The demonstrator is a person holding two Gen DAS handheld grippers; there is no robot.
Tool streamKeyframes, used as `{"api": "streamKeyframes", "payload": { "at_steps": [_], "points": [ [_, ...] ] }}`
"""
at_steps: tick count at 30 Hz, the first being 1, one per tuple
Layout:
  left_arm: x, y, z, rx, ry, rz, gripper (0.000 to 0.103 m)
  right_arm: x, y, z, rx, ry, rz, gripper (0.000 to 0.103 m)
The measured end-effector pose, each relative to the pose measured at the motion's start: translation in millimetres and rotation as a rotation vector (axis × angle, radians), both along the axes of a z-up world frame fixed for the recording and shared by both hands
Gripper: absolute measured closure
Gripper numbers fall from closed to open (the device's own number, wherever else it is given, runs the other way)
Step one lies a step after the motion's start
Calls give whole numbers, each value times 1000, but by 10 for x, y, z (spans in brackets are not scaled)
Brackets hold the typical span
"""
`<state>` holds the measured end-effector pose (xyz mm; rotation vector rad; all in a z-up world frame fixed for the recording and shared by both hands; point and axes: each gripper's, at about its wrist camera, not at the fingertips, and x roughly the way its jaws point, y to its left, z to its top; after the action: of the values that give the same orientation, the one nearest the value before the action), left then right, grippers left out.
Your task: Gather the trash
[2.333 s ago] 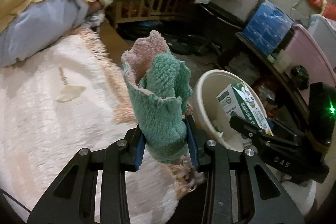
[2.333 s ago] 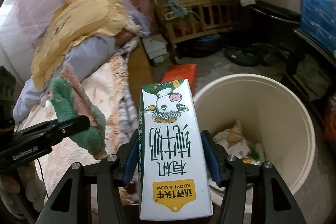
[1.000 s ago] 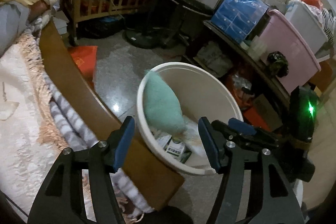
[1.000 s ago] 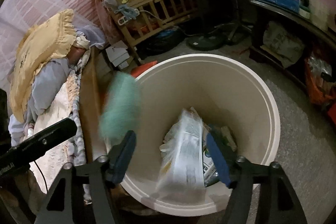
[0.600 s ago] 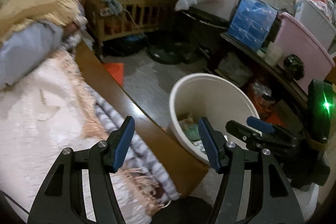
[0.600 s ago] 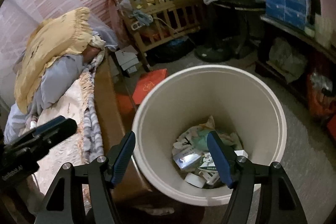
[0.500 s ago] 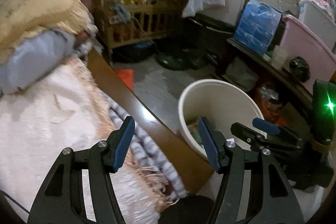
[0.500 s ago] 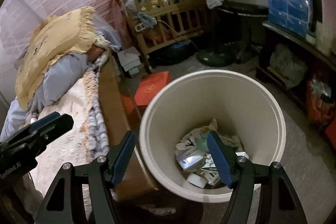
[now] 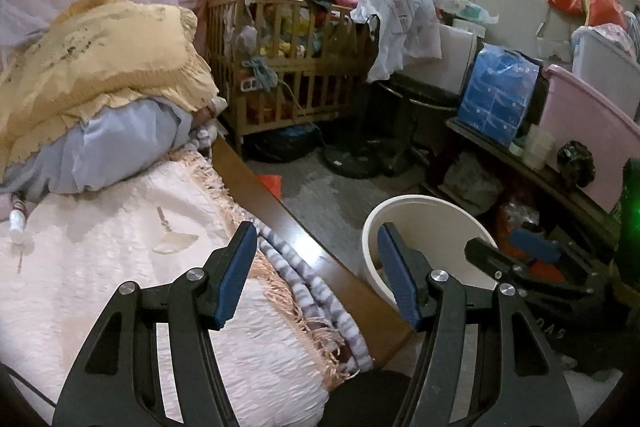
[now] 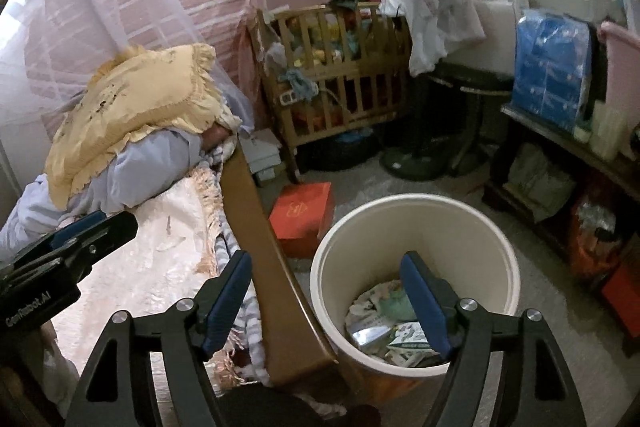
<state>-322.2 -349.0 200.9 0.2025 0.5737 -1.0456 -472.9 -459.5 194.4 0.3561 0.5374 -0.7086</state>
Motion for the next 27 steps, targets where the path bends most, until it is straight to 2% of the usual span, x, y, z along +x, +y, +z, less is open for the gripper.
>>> {"api": "streamKeyframes", "payload": {
  "at_steps": [9, 27],
  "points": [
    [-98, 151, 80, -34, -51, 18, 41, -94, 149, 197, -69, -12, -34, 24],
    [-46, 201, 63, -42, -42, 48, 41, -109, 288, 372, -132, -26, -33, 20]
  ]
}}
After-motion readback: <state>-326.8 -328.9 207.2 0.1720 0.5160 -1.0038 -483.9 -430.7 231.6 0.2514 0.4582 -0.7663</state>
